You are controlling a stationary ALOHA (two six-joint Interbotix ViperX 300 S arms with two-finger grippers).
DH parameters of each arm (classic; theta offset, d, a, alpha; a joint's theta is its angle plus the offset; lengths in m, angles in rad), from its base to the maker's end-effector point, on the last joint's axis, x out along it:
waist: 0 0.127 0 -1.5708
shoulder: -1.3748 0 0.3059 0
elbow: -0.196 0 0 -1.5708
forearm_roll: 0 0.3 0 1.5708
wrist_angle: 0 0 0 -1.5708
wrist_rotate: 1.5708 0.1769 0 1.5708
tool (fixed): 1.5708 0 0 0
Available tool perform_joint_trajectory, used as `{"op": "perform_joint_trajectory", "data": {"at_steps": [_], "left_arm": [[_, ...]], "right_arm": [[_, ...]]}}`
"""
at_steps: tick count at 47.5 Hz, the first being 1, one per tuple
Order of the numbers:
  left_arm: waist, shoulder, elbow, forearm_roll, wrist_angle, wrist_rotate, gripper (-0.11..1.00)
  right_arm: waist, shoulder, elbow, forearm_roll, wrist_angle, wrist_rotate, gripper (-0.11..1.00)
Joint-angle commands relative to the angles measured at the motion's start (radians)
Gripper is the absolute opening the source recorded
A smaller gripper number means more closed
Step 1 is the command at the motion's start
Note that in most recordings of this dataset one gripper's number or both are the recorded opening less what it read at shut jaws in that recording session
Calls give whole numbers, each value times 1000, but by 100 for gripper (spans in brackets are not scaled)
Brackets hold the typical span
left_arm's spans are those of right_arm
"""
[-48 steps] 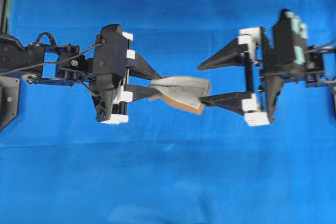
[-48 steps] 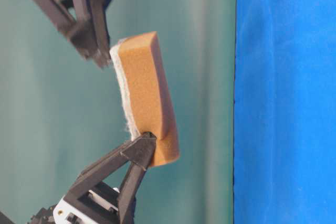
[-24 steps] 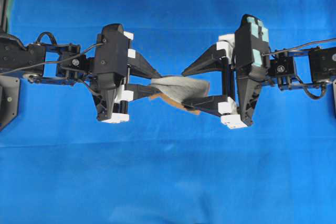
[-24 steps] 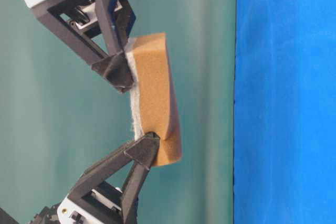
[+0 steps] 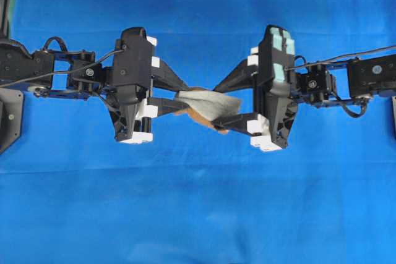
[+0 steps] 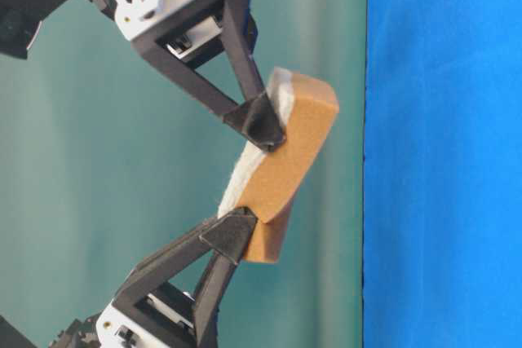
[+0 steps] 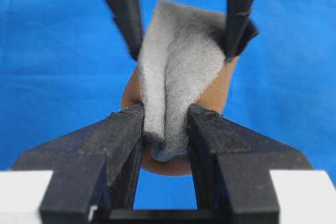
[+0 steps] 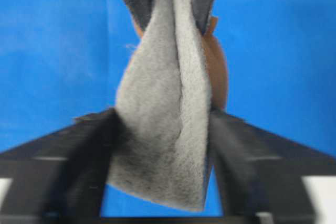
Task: Hand over the sponge with the left arm and wipe it with the right arm.
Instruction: 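Open the left gripper and pull it back, leaving sponge in right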
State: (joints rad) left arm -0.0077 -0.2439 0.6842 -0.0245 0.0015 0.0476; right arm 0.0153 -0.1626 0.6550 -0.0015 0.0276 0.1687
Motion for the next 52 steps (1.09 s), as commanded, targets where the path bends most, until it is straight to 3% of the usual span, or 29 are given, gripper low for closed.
{"op": "perform_joint_trajectory", "data": {"at_steps": [1, 7, 19, 28, 31, 52], "left_arm": [[-2, -12, -3, 0, -8, 2, 22], [-3, -12, -3, 0, -9, 2, 17], [-2, -14, -3, 0, -17, 0, 20], [-6, -48, 20, 0, -8, 2, 75], [-6, -77, 38, 0, -6, 2, 87], [-6, -330, 204, -2, -61, -12, 85]], "right_arm": [[-3, -8, -21, -9, 5, -5, 57], [-3, -11, -21, -20, 5, -11, 33], [-3, -12, -18, -29, 5, -12, 32], [-3, -29, -9, -29, 18, -11, 32], [-3, -41, 0, -29, 26, -11, 32], [8, -109, 49, -29, 52, -6, 32]]}}
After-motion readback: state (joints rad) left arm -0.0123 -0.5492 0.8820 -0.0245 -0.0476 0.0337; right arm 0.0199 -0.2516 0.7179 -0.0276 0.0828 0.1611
